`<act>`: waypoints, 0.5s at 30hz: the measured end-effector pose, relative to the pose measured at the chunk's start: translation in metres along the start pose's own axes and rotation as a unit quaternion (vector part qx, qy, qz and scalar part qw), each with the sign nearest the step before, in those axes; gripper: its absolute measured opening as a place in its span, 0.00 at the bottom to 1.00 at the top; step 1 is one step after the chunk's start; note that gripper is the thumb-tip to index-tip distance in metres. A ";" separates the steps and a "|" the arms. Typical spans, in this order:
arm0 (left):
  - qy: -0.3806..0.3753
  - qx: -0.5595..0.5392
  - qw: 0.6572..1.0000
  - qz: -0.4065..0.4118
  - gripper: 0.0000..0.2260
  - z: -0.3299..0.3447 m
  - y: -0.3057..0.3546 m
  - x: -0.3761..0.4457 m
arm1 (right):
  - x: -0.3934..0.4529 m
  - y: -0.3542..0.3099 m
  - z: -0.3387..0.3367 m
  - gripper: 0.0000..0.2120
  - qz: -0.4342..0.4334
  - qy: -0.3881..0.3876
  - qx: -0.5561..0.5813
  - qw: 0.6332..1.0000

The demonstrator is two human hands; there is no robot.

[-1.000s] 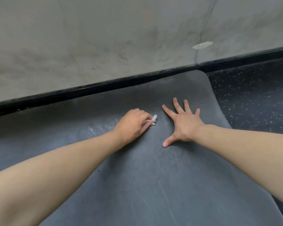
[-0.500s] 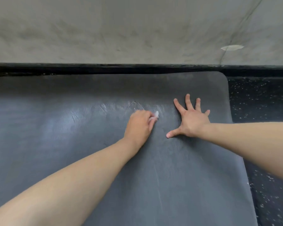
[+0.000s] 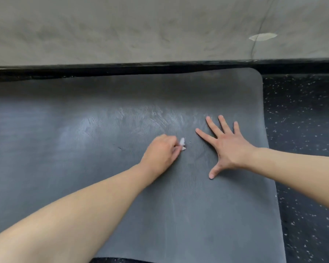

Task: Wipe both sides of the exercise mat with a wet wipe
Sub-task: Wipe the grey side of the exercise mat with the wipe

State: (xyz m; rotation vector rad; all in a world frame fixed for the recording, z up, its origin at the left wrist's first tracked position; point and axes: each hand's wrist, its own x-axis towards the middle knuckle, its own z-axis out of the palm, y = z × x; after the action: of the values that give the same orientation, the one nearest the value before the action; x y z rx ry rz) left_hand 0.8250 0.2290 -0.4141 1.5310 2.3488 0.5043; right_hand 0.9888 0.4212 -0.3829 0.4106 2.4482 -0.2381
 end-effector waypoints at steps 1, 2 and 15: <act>0.048 -0.011 0.995 -0.082 0.07 -0.003 -0.001 -0.003 | 0.000 0.000 -0.002 0.78 0.001 -0.005 0.002 1.000; 0.072 -0.027 0.989 -0.123 0.07 -0.002 0.003 -0.011 | -0.002 0.001 -0.002 0.78 0.004 -0.010 0.005 1.000; -0.107 0.000 0.967 0.230 0.13 0.010 0.020 -0.060 | 0.000 0.000 -0.002 0.77 0.004 -0.020 0.016 1.000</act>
State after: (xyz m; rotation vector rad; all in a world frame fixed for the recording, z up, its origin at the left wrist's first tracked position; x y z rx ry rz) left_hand 0.8692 0.1826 -0.4109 2.0267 1.8316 0.4100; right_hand 0.9878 0.4218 -0.3814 0.4261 2.4048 -0.2792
